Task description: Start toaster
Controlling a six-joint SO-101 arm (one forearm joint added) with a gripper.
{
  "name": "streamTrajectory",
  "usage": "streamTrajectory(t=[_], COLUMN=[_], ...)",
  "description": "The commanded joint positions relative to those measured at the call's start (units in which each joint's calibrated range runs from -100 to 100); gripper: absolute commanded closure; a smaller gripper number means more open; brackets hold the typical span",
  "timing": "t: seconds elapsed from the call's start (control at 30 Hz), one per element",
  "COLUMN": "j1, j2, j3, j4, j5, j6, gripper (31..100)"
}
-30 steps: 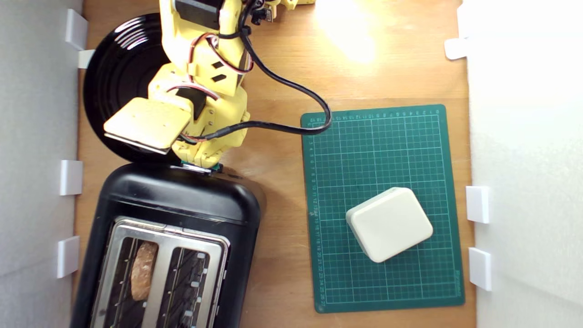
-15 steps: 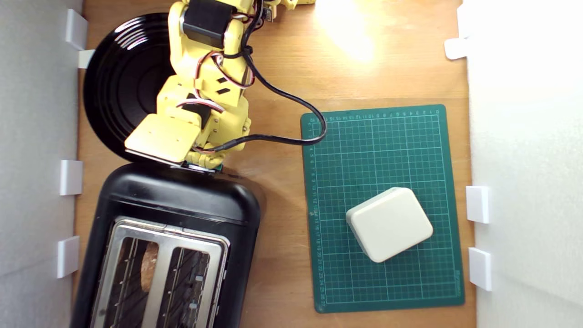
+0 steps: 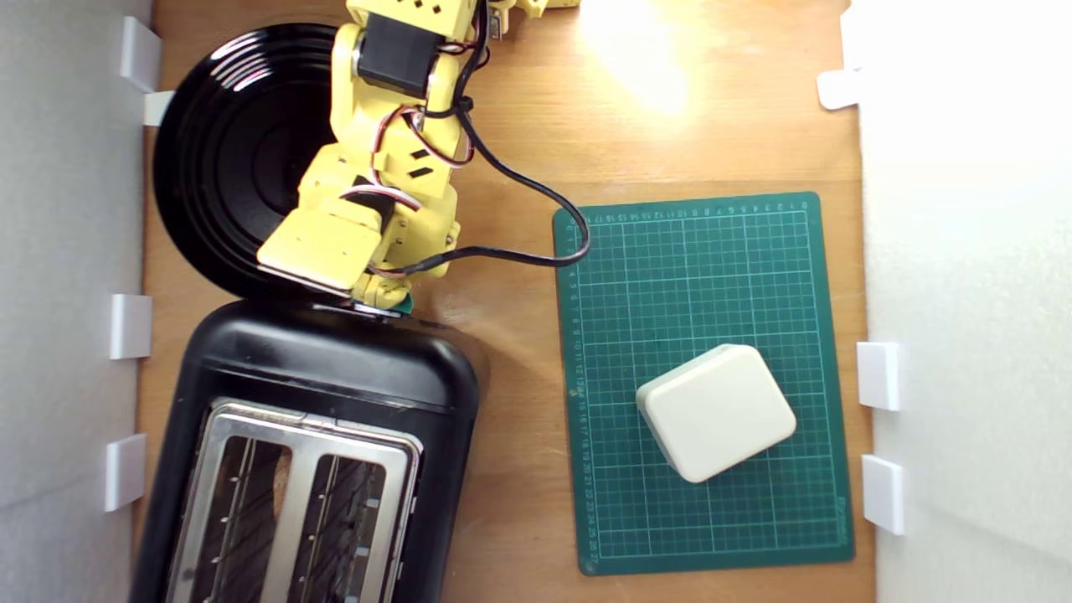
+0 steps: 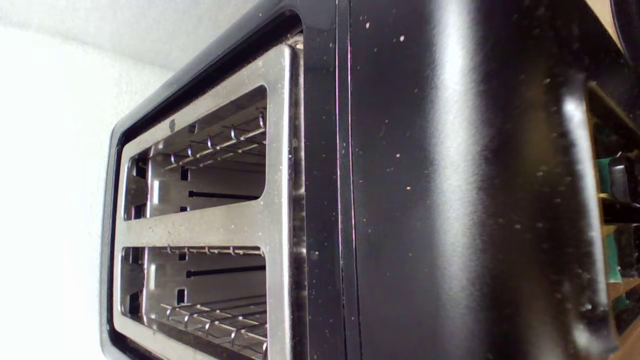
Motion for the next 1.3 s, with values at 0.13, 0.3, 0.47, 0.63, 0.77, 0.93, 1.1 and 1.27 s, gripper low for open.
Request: streamTrajectory(t=[0.13,0.3,0.47,0.63,0.77,0.93,1.1,1.27], j1=[0.3,-0.6,-1.1,-1.3,-1.4,-1.4,-2.3,-2.7], j2=[1.1,1.5,4.6,7.1,11.2,16.2,17.8,18.4], j3=[4.7,9.5,9.9,9.9,10.1,10.3,9.9,10.2], j4=[0.1,0.0,0.3,1.0,0.9,1.1,4.3,5.4], j5=[-0.8,-4.7,-5.8,-5.8,-5.7,-5.7,-5.8,-5.7], j6=[-0.2,-1.1,-1.9,-4.5,-5.8,-6.7,-9.7,-10.8], gripper=[98.9,98.9,98.9,98.9,98.9,98.9,98.9,98.9])
